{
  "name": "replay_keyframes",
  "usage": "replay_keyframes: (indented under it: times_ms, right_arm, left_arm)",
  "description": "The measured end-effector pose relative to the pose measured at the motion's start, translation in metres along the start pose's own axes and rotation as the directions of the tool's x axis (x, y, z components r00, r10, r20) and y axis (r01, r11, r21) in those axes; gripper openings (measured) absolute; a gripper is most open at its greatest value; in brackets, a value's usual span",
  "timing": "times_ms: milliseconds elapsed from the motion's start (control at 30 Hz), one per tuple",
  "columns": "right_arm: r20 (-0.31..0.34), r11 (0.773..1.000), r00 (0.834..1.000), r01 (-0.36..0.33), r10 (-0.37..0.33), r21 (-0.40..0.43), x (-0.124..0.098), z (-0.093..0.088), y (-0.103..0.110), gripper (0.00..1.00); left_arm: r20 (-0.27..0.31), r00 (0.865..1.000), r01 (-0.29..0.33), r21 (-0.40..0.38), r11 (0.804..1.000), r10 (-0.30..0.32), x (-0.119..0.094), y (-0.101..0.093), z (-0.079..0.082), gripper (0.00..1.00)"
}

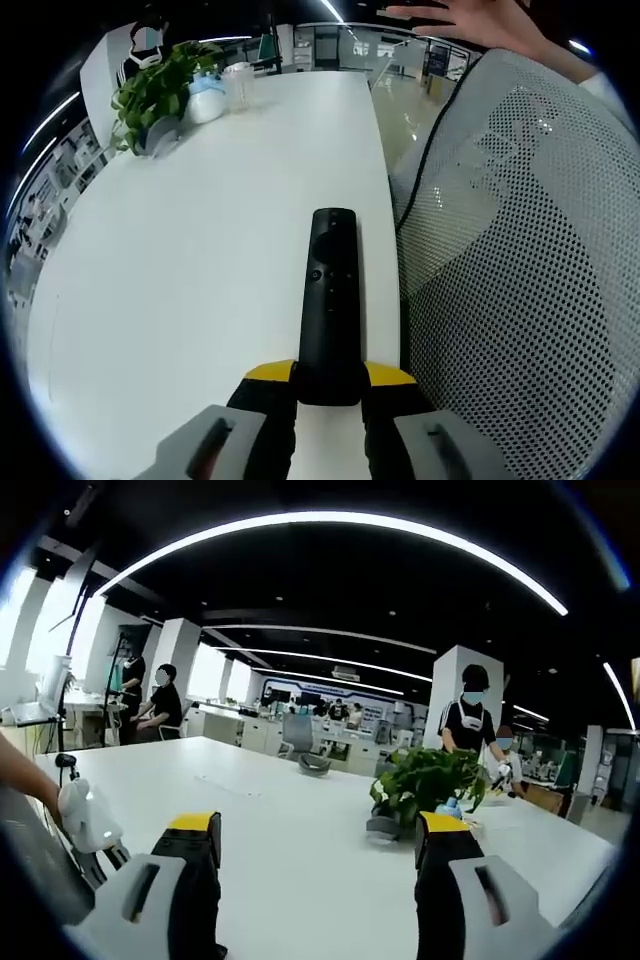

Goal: Press the specified remote control buttons in sequence, fully releasing each button before pressing the next.

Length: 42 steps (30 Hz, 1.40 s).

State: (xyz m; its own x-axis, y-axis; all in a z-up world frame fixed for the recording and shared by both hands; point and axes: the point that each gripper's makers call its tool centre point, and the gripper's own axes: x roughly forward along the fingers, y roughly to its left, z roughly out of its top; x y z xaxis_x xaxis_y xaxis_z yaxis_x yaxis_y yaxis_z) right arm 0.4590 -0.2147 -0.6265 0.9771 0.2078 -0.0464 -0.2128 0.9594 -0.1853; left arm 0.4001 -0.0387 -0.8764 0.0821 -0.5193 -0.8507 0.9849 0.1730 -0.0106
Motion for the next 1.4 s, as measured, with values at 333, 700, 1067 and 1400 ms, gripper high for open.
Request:
replay_keyframes:
  times_ms: [333, 700, 1067, 1400]
  right_arm:
    - [-0.008, 0.999, 0.999, 0.037, -0.037, -0.003, -0.002, -0.002, -0.008, 0.72]
    - [-0.042, 0.998, 0.998, 0.044, -0.042, 0.047, -0.002, -0.009, -0.010, 0.70]
    - [-0.126, 1.000, 0.992, -0.007, 0.006, -0.003, 0.001, -0.027, -0.001, 0.69]
    - [-0.158, 1.000, 0.987, -0.012, 0.007, -0.029, 0.001, -0.032, 0.004, 0.65]
  left_arm:
    - [-0.007, 0.999, 0.040, -0.033, 0.999, -0.040, -0.001, 0.003, 0.001, 0.23]
    - [-0.046, 0.999, 0.016, 0.006, 1.000, -0.016, -0.002, 0.028, -0.003, 0.23]
    - [-0.070, 0.997, -0.041, -0.017, 0.999, 0.040, -0.011, 0.070, -0.006, 0.23]
    - [-0.101, 0.991, -0.085, 0.040, 0.996, 0.089, -0.019, 0.120, 0.001, 0.23]
